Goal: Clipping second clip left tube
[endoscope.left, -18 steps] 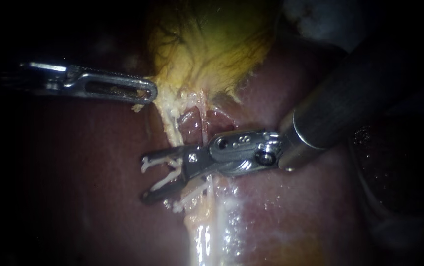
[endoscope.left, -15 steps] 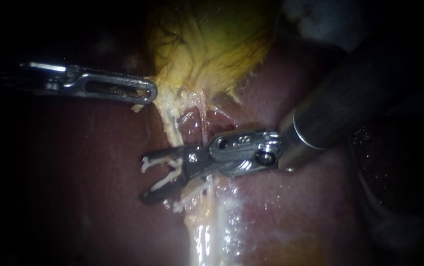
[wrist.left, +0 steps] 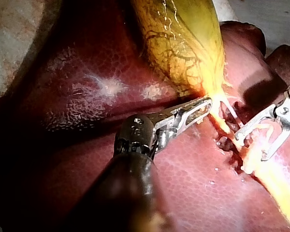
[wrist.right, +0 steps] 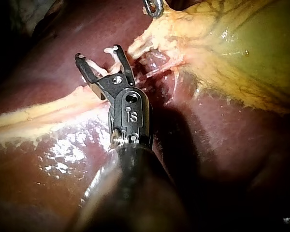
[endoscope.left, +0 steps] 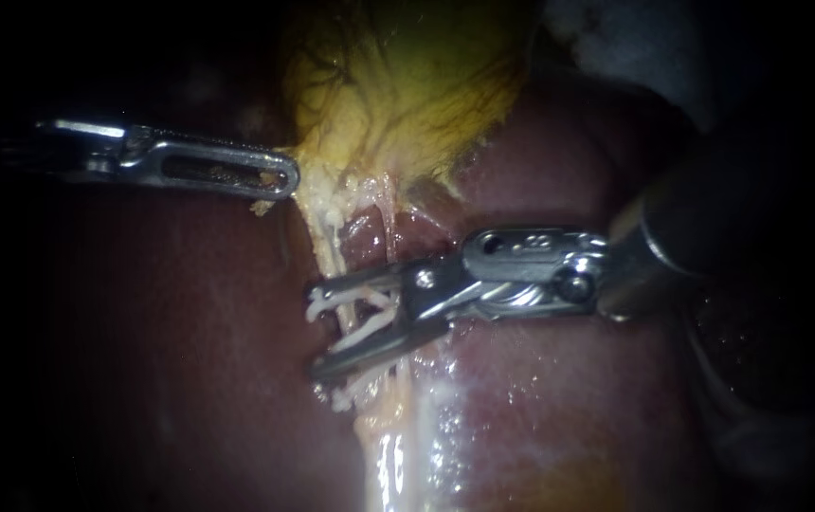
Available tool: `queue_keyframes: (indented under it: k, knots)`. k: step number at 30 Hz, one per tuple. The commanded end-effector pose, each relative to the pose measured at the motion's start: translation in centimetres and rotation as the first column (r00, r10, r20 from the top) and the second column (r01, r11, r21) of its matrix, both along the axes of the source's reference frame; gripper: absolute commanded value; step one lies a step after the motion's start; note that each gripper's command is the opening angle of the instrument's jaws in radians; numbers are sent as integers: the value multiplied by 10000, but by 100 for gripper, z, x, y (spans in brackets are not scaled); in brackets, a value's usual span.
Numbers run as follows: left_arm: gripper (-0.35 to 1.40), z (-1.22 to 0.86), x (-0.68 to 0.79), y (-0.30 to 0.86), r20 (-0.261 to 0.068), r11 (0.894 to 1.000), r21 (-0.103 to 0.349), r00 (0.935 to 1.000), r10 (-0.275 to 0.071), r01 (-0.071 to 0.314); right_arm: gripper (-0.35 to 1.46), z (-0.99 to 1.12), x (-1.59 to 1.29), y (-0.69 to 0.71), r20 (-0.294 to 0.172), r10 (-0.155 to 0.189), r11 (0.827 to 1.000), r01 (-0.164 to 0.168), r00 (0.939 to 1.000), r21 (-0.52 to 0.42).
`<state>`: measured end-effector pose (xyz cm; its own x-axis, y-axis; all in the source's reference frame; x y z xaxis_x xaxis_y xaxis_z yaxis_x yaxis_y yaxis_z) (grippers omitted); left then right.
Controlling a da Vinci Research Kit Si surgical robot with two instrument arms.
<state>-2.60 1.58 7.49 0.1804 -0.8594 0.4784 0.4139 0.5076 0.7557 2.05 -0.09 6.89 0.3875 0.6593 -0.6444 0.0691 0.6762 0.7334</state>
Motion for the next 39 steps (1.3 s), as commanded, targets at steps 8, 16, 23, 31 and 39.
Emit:
queue_keyframes:
  k: [8, 16, 23, 31, 39]
  knots:
    - [-35, 0, 1, 0, 9, 10000, 1, 10000, 9, -9, 49, 24, -36, 11, 166, -31, 9982, 21, 9999, 595]
    - [-35, 0, 3, 0, 12, 10000, 1, 10000, 15, -15, 49, 56, -48, 2, 554, 14, 9913, -87, 9985, 1315]
    - [-35, 0, 3, 0, 13, 10000, 1, 10000, 16, -16, 48, 75, -40, -8, 579, -139, 9811, 24, 9982, 1936]
    - [-35, 0, 3, 0, 13, 10000, 0, 10000, 16, -16, 48, 89, -26, -13, 297, -479, 9701, 395, 9984, 2396]
    - [-35, 0, 3, 0, 14, 10000, 0, 10000, 18, -18, 48, 91, -23, -13, 245, -518, 9682, 442, 9984, 2464]
